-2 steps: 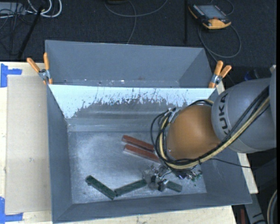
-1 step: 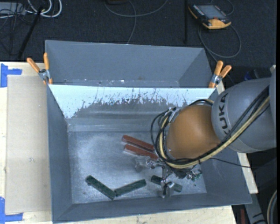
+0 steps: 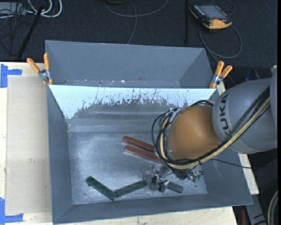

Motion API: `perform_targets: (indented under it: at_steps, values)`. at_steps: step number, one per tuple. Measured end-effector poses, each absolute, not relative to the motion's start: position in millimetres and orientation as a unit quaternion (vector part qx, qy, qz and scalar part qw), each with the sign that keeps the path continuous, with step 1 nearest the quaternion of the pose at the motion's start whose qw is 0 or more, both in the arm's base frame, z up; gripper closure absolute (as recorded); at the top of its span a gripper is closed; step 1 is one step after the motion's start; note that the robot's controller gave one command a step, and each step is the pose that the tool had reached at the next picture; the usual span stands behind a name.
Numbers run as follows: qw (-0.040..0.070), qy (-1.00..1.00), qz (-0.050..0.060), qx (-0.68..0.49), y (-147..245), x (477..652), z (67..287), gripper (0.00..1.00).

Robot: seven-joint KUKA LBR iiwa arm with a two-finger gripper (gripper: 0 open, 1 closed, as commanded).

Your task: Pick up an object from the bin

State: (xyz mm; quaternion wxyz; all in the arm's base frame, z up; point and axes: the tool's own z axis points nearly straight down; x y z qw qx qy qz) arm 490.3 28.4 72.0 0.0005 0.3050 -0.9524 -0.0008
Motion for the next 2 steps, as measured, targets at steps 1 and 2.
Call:
perform_targets:
  at_steps: [1, 2]
  values:
    - [-0.001, -0.953, -0.001, 0.304, 28.4, 491.1, 72.4, 0.0]
    - [0.001, -0.953, -0.001, 0.304, 28.2, 490.3, 72.1, 1.0]
